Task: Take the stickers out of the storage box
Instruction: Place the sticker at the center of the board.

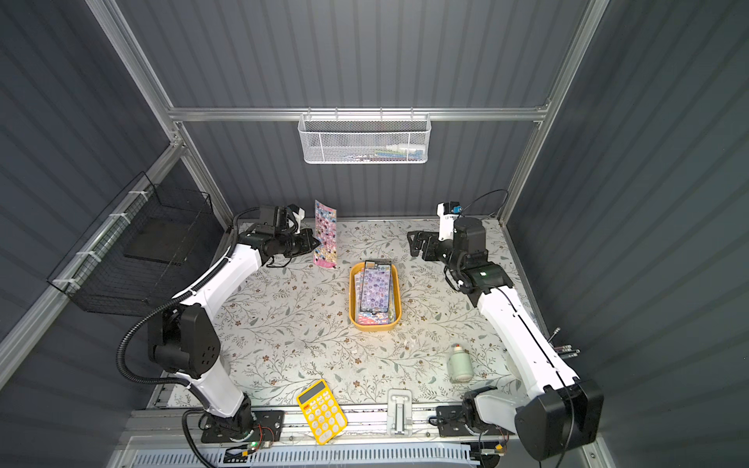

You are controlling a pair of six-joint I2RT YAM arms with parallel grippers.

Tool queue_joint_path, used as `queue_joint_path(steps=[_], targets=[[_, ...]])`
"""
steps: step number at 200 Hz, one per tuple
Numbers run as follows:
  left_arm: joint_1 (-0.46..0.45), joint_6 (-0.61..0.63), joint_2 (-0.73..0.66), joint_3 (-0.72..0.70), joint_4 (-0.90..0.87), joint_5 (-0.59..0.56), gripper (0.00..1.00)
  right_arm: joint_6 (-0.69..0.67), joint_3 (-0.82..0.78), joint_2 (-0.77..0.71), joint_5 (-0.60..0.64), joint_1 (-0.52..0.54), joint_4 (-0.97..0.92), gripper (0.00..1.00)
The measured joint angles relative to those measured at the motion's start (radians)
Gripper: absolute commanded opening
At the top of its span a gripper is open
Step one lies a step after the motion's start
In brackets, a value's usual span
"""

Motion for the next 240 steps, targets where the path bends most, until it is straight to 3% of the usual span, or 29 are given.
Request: queue_joint_path(steps=[39, 103, 172, 240], targets=[[0.002, 0.048, 0.084, 0.139, -0.126, -0.21, 0.0, -0.013, -0.043, 0.0, 0.009, 0.0, 0.026, 0.99], [0.029, 0.076, 0.325, 0.288, -0.254, -0.385, 0.0, -0.015, -0.052, 0.0, -0.02, 0.0, 0.046, 0.99], [0.138, 0.093, 0.392, 0.305, -0.273, -0.404, 0.0, -0.01, -0.053, 0.002, -0.036, 0.0, 0.048, 0.99], [0.223, 0.107, 0.524, 0.335, -0.255, -0.352, 0.0, 0.013, -0.053, 0.025, -0.055, 0.0, 0.048, 0.99]])
